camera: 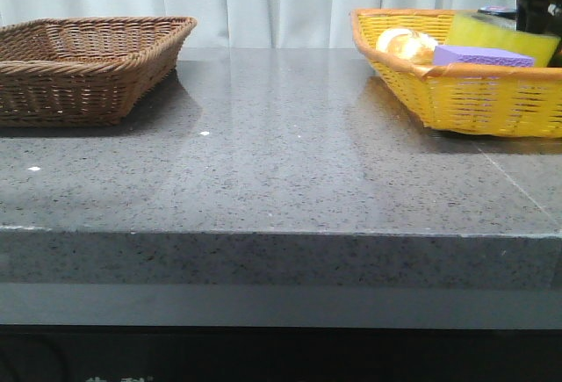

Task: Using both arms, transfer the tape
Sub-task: 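Lift the tape roll with the right gripper and carry it toward the table center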

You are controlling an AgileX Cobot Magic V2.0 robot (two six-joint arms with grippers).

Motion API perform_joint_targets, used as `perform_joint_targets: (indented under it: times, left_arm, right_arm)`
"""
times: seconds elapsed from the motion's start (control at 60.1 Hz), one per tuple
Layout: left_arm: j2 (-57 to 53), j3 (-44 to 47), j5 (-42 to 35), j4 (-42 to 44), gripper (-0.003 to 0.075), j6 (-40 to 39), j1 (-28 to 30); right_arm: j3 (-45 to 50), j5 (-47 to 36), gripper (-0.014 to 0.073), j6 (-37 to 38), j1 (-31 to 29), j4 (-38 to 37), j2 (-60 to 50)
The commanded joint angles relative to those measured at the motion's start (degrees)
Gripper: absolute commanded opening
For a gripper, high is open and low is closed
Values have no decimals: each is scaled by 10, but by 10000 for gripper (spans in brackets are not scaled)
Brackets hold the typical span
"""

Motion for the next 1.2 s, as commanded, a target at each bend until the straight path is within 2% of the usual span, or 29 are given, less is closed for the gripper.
perform_joint_targets:
  times: [0.0, 0.166, 0.333, 0.649, 0.832, 0.949, 1.182]
  left_arm:
    - [-4, -20, -39, 1, 545, -7, -6]
    - [-4, -20, -39, 1, 545, -7, -6]
    - [-4, -20, -39, 1, 545, -7, -6]
    - [-4, -20, -39, 1, 545, -7, -6]
    - [-4, -20, -39, 1, 545, -7, -6]
    - [-4, -20, -39, 1, 545, -7, -6]
    - [-4, -20, -39, 1, 545, -7, -6]
  right_arm:
    - [-39, -2, 111, -3, -3, 11, -59]
    - [-52, 16, 111, -3, 7, 13, -90]
    - [-52, 20, 111, -7, 46, 13, -130]
    - [-52, 18, 111, -46, 197, 8, -163]
    - [-52, 26, 111, -48, 295, -50, -146]
    - [-51, 38, 111, -48, 348, -116, -125]
    - [-50, 46, 111, -48, 389, -143, -75]
